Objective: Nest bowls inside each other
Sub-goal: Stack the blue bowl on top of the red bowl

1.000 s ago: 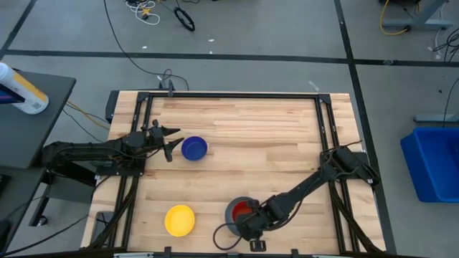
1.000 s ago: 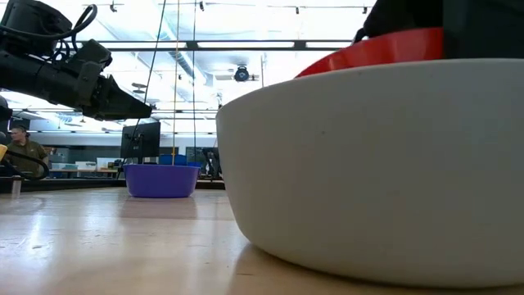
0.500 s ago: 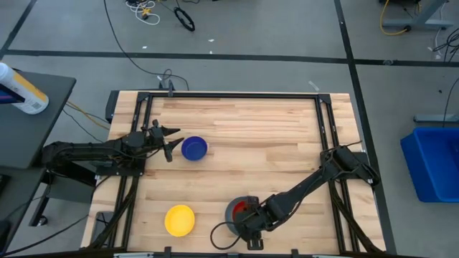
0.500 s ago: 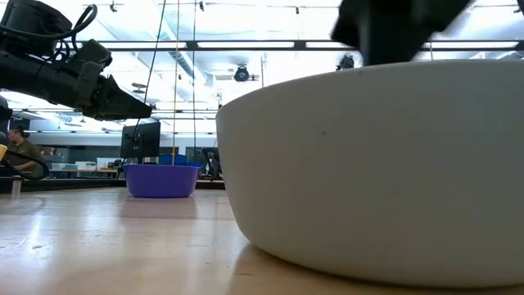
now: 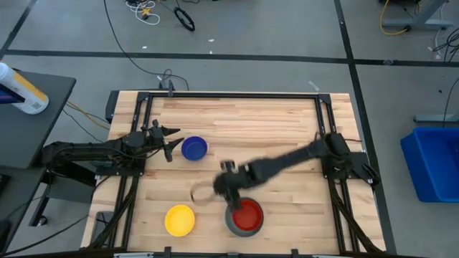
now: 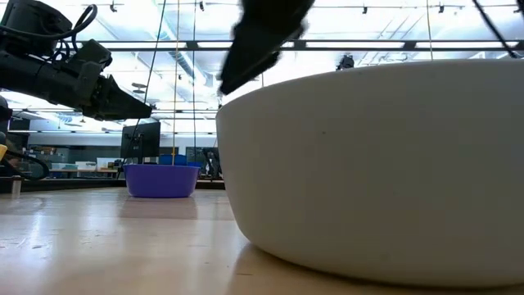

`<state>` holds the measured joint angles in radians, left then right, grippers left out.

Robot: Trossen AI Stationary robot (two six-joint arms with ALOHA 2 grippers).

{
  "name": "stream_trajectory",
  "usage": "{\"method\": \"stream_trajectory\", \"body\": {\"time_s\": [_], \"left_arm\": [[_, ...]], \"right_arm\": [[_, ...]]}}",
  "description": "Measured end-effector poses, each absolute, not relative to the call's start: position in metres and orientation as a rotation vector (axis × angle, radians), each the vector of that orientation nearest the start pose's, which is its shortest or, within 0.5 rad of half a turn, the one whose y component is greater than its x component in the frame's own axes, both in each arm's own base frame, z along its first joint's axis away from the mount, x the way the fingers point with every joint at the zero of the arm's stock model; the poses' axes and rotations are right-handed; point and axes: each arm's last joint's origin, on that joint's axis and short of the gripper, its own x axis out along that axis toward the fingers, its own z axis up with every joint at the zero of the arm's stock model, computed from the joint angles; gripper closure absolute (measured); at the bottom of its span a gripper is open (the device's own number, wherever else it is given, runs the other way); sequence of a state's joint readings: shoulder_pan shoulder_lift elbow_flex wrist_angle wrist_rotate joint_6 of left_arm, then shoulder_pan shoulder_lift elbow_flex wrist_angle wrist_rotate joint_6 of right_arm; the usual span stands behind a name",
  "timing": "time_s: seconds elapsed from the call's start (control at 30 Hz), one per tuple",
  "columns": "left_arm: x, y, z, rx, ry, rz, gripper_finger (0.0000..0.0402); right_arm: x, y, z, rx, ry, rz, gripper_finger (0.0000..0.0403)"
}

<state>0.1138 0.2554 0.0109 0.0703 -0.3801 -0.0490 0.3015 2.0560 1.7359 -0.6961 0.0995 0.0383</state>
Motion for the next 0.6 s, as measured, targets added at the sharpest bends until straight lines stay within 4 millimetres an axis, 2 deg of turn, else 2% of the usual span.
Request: {"method": "stream_trajectory", "body": {"time_s": [0.17, 0.3, 0.43, 0.6], "left_arm": [[0.108, 0.023, 0.153, -0.024, 0.164, 0.497, 0.0194], [0.108, 0.023, 0.152, -0.015, 0.167, 0.497, 0.0194], [0.108, 0.023, 0.153, 0.002, 0.168, 0.504, 0.0194], [0.108, 0.024, 0.153, 0.026, 0.171, 0.514, 0.0194]], "right_arm": [[0.455, 0.052, 0.237, -0.156, 0.883, 0.187, 0.0209], [0.466, 0.003, 0.227, -0.121, 0.857, 0.172, 0.0208], [0.475, -0.018, 0.208, -0.089, 0.874, 0.205, 0.0206], [0.495, -0.020, 0.189, -0.130, 0.906, 0.237, 0.0200]]}}
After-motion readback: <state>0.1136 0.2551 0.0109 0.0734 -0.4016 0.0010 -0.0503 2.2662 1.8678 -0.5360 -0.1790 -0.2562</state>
